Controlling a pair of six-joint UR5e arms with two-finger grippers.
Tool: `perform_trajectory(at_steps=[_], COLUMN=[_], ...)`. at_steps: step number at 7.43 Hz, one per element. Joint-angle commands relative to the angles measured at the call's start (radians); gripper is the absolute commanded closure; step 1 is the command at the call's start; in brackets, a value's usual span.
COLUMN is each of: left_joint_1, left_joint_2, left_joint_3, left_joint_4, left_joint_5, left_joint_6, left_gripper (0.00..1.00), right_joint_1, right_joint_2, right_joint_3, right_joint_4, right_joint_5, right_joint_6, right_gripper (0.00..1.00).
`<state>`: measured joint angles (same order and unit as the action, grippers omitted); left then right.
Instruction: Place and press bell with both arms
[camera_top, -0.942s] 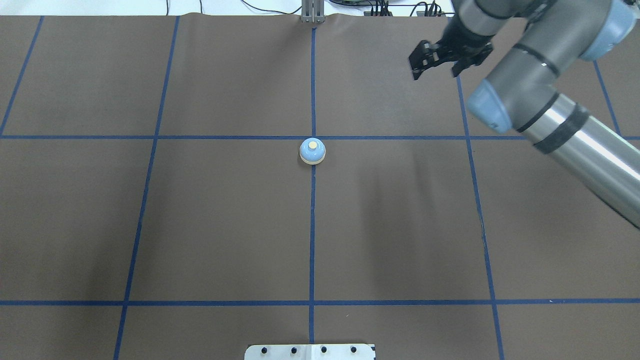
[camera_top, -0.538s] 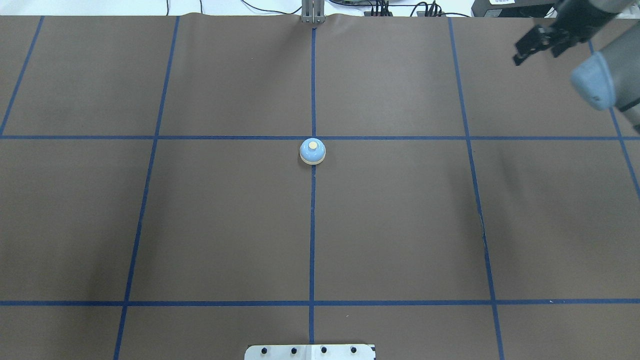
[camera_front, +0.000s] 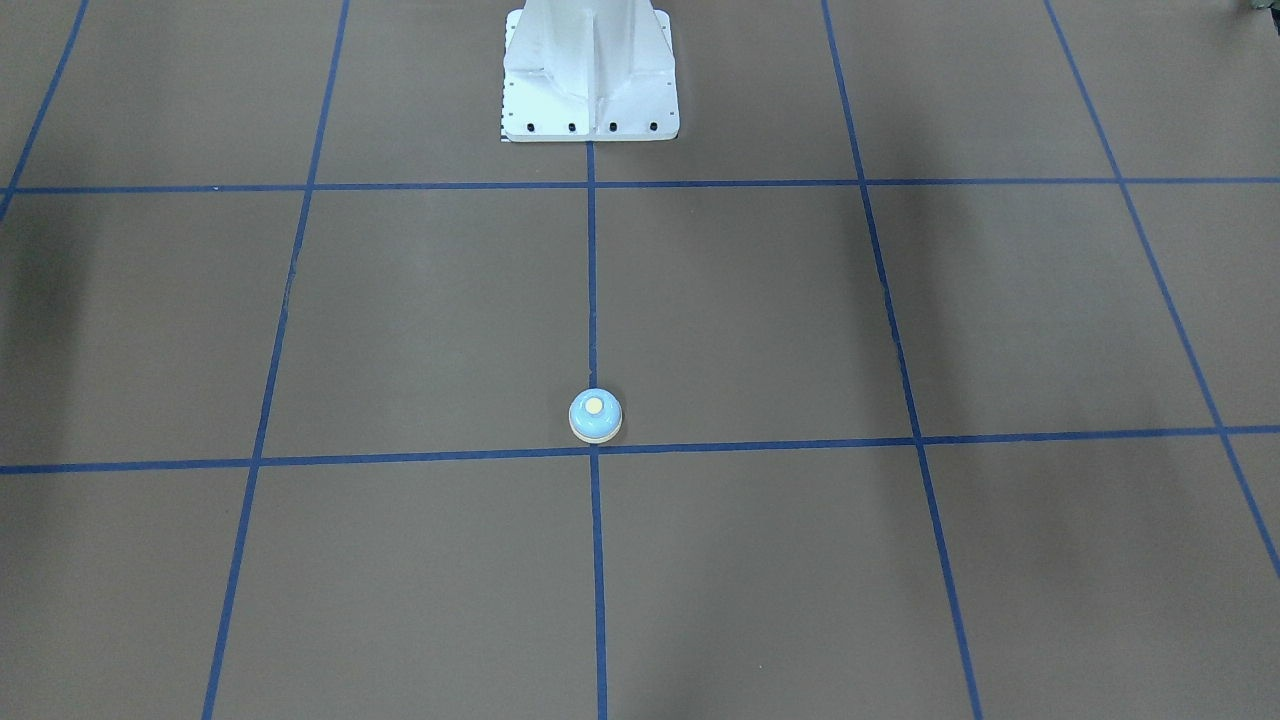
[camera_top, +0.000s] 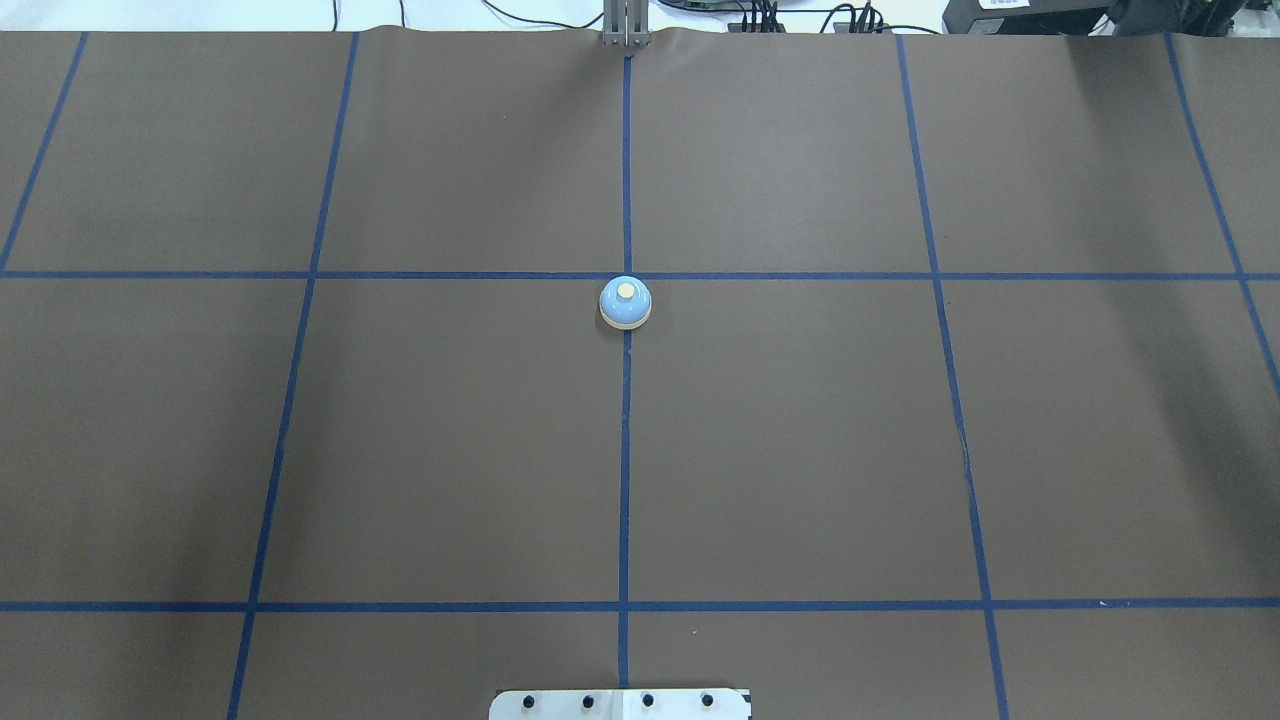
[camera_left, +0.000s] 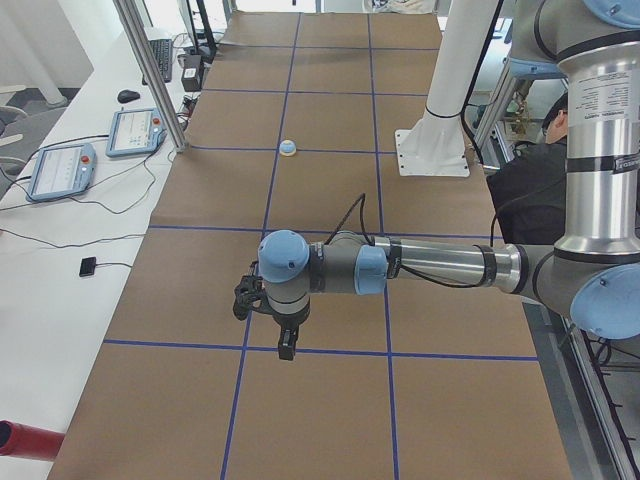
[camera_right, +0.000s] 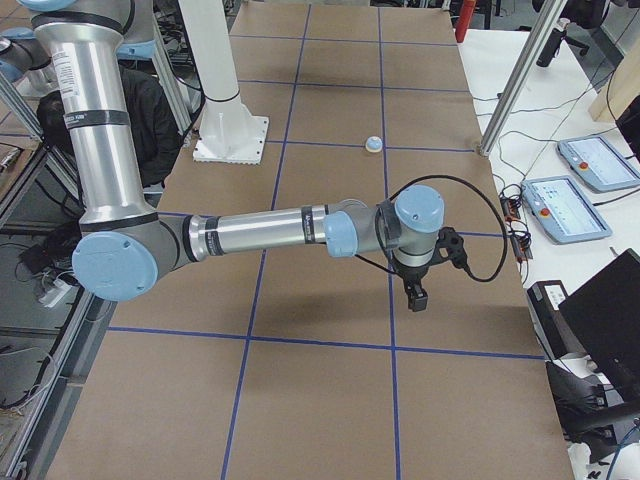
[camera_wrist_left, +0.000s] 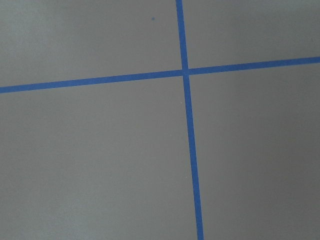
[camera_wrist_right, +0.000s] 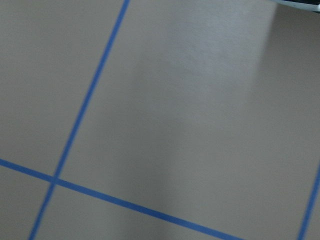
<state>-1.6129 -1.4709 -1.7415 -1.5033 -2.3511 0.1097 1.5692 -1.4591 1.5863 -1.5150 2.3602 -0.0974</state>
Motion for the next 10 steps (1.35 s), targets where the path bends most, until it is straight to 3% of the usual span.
perform_trajectory(at_steps=[1,4,10], left_joint_1=[-0.057,-0.065,-0.065], left_joint_2=[0.003,0.006,0.047], left_joint_3=[-0.004,-0.033,-0.075], left_joint_4=[0.002,0.002,0.000], left_joint_5=[-0.004,-0.002,0.001], left_joint_6=[-0.002,0.004,-0.002], left_gripper=[0.00,0.00,0.00], right_joint_1=[0.028,0.019,0.015], right_joint_2=[-0.073,-0.069,-0.089], right_joint_3=[0.018,0.040,0.040], right_joint_4=[-0.007,-0.059,-0.048], right_joint_5=[-0.002,-0.033,-0.019], right_joint_6=[0.002,0.005,0.007], right_gripper=[0.00,0.00,0.00])
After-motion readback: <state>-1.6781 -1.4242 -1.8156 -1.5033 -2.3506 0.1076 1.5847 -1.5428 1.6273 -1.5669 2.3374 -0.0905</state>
